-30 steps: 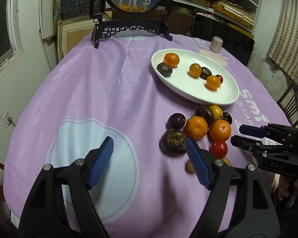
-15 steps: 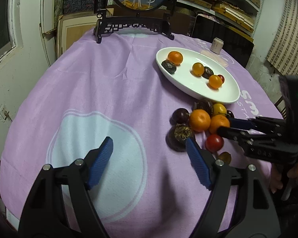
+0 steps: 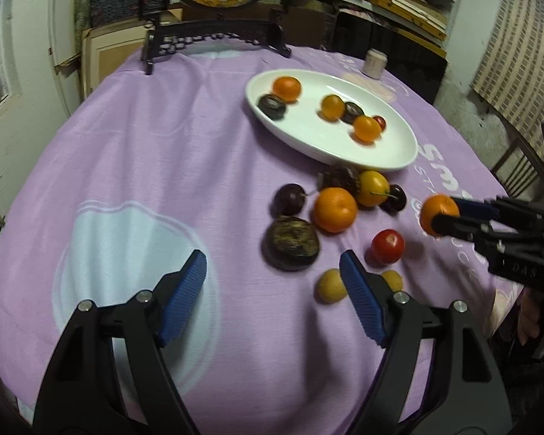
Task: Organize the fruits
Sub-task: 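Grasp a large orange with the right tool while the left tool grasps a dark brown fruit, then carry the orange and dark fruit over the plate and open both tools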
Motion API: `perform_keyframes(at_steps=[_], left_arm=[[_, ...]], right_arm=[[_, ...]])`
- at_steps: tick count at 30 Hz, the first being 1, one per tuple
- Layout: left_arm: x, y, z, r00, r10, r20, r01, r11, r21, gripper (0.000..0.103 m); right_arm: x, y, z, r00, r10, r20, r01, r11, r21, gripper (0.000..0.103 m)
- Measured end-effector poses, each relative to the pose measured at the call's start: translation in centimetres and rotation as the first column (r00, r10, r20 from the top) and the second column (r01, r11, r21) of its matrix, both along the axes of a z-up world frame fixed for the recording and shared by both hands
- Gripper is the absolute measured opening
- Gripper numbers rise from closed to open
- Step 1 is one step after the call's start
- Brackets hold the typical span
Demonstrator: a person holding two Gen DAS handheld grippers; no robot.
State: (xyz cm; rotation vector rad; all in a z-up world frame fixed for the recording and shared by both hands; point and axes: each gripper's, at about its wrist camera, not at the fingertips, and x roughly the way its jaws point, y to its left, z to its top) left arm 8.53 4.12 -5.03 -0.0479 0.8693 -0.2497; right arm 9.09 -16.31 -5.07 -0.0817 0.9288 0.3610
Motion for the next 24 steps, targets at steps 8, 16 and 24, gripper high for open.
perform_keyframes(at_steps=[8, 16, 24], left_arm=[[3.1, -1.6, -2.6, 0.994, -0.005, -0.106, 0.001, 0.999, -0.034, 0.066], [3.2, -3.8, -2.8, 0.996, -0.032, -0.078, 0.032, 0.999, -0.002, 0.051], [2.7, -3.3, -2.6, 0.996, -0.029, -0.088, 0.028, 1.0, -0.015, 0.043]], right_arm=[[-1.2, -2.7, -2.3, 0.998, -0.028, -0.06, 0.031, 0.998, 0.057, 0.041], [-0.5, -2.2, -3.7, 0.997, 0.0, -0.082, 0.006, 0.998, 0.067, 0.041], [-0.5, -2.5, -3.5, 0.998, -0.015, -0.068, 0.02, 0.997, 0.07, 0.04]])
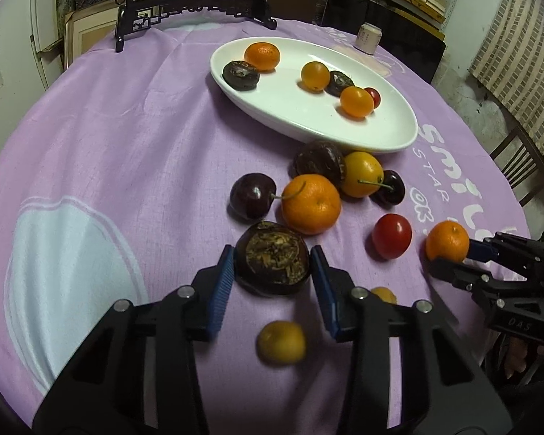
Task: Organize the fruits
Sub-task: 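Carry the orange and dark fruit over the plate and open both tools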
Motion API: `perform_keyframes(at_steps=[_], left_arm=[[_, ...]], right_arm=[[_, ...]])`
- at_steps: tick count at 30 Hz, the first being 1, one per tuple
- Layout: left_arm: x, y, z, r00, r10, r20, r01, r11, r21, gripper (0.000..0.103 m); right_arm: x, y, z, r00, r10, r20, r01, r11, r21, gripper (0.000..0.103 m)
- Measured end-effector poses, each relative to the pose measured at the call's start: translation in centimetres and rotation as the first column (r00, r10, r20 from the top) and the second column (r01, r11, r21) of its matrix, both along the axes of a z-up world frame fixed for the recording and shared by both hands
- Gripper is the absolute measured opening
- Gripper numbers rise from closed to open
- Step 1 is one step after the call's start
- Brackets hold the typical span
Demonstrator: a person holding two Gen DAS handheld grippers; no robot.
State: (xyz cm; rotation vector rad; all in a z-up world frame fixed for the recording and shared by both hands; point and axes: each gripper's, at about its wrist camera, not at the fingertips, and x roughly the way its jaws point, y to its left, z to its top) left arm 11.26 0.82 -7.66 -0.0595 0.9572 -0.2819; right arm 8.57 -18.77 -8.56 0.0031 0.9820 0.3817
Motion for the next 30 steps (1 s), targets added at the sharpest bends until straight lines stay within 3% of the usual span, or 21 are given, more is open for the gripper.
perform_keyframes(at_steps=[9, 15, 23, 30], left_arm=[[-1.5, 1.5, 2.5, 0.998, 0.018, 0.054, -0.016, 1.0, -0.025, 0.043], [-1.5, 0.4, 5.6, 0.992, -0.029, 0.127, 0.032, 0.999, -0.018, 0.043], [3.8, -1.4, 8.1, 0.987, -0.002, 0.161, 0.003, 1.0, -0.006, 0.043], [8.4, -2.7, 10.2, 0.983, 0.007, 0.183, -0.007, 1.0, 0.002, 0.043]], right_arm=[[-0.1, 0.4, 0.9, 1.0, 0.001, 0.019, -0.001, 1.0, -0.012, 0.04], [0.7, 0.9, 3.2, 0.997, 0.012, 0.074, -0.011, 1.0, -0.008, 0.04], [3.6, 1.9, 7.6, 0.982, 0.02, 0.187, -0.018, 1.0, -0.007, 0.04], [7.8, 2.2, 9.0, 0.98, 0.005, 0.199, 0.0, 1.0, -0.021, 0.04]])
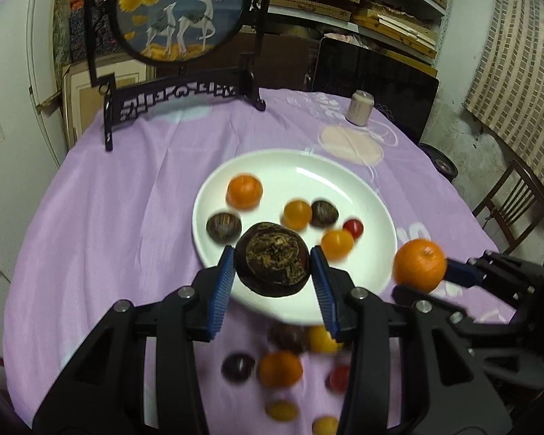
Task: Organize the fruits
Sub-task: 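Carry the orange and dark fruit over the plate and open both tools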
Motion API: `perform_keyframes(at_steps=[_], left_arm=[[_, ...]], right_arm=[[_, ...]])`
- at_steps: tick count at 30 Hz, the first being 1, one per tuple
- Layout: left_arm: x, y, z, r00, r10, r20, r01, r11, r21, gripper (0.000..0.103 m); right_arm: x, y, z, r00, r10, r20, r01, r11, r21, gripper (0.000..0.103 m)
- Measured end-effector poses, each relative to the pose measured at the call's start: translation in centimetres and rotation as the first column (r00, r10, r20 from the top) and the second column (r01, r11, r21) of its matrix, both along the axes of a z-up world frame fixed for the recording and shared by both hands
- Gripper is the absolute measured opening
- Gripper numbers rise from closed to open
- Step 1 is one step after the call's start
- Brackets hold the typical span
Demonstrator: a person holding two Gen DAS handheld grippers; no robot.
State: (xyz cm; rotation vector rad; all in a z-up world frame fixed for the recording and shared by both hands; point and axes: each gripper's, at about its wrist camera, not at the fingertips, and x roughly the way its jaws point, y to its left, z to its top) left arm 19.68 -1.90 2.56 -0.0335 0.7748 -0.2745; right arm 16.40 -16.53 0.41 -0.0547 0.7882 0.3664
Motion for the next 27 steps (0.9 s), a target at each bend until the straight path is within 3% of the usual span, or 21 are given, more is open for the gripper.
perform_keyframes(at_steps=[4, 11, 19, 21, 23, 27], left_arm=[[4.2, -0.9, 0.0, 0.999, 0.047, -0.022, -0.047, 0.999, 0.013, 0.043], [9.4, -0.4, -3.6, 0.984, 0.113, -0.137, -0.117, 0.993, -0.02, 0.043], [9.7, -1.2, -3.8, 0.989, 0.074, -0.127, -0.076, 0.997, -0.016, 0.044], [9.6, -1.1, -3.8, 0.99, 0.078, -0.117, -0.081, 0.997, -0.02, 0.047], [9.2, -0.8, -3.4, 0.991, 0.09, -0.101, -0.094, 0.995, -0.028, 0.053], [6.7, 0.4, -2.0, 0.992, 0.098, -0.076, -0.103, 0.992, -0.068, 0.06]], right_arm=[[4.4, 0.5, -1.4, 0.998, -0.017, -0.058, 0.016, 0.999, -0.028, 0.04], [10.2, -0.4, -5.0, 0.987, -0.093, -0.13, 0.09, 0.995, -0.031, 0.04], [11.1, -0.4, -5.5, 0.988, -0.089, -0.126, 0.086, 0.996, -0.031, 0.041], [11.1, -0.5, -5.4, 0.989, -0.101, -0.112, 0.098, 0.995, -0.031, 0.052], [10.6, -1.0, -4.9, 0.988, -0.132, -0.082, 0.13, 0.991, -0.036, 0.055], [7.4, -2.8, -2.1, 0.988, -0.145, -0.053, 0.149, 0.987, 0.067, 0.056]])
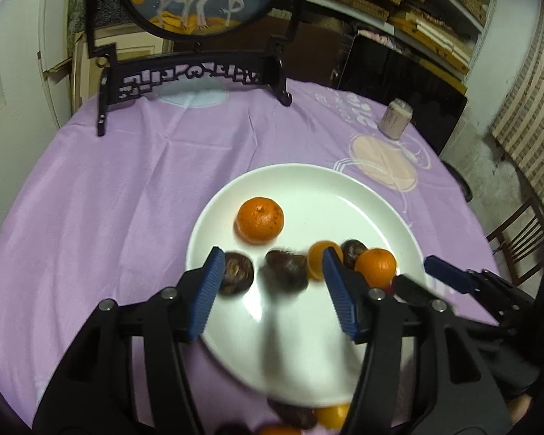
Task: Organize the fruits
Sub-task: 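Carry the orange and dark fruit over the plate and open both tools, then withdraw both open tools from the plate toward the remaining fruit, then grasp a red cherry tomato with the right tool while the left tool grasps a small yellow fruit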
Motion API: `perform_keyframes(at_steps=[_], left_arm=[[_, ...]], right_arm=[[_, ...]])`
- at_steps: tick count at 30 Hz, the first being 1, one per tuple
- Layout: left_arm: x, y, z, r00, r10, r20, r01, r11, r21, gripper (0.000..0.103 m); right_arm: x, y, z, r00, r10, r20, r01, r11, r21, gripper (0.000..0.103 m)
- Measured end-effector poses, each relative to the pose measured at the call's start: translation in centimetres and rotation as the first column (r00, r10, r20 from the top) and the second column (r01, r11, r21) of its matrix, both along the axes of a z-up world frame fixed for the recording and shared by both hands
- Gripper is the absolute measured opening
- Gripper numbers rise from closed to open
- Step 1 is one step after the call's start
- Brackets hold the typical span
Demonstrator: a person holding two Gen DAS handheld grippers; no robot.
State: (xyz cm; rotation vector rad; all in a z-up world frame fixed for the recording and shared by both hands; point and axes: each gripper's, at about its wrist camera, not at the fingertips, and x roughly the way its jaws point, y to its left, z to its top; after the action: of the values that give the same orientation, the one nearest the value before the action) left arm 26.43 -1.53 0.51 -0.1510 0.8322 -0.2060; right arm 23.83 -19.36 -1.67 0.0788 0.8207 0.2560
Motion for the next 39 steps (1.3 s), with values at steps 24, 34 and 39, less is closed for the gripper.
perform_keyframes(at_steps=[24, 34, 39], left_arm=[[-17.3, 5.0, -2.4, 0.996, -0.058, 0.071, 0.052, 0.996, 0.072, 0.097], [-20.1, 3.9, -3.3, 0.986, -0.164, 0.037, 0.162, 0.986, 0.038, 0.097], [-20.8, 1.9, -3.4, 0.972, -0.231, 0.029, 0.23, 0.972, 0.053, 0.097]], right_arm=[[-14.6, 2.2, -3.5, 0.981, 0.179, -0.077, -0.182, 0.982, -0.047, 0.089], [-11.9, 6.5, -6.9, 0.965, 0.219, -0.144, -0.232, 0.97, -0.074, 0.035], [-13.0, 5.5, -5.7, 0.971, 0.212, -0.111, -0.22, 0.973, -0.073, 0.03]])
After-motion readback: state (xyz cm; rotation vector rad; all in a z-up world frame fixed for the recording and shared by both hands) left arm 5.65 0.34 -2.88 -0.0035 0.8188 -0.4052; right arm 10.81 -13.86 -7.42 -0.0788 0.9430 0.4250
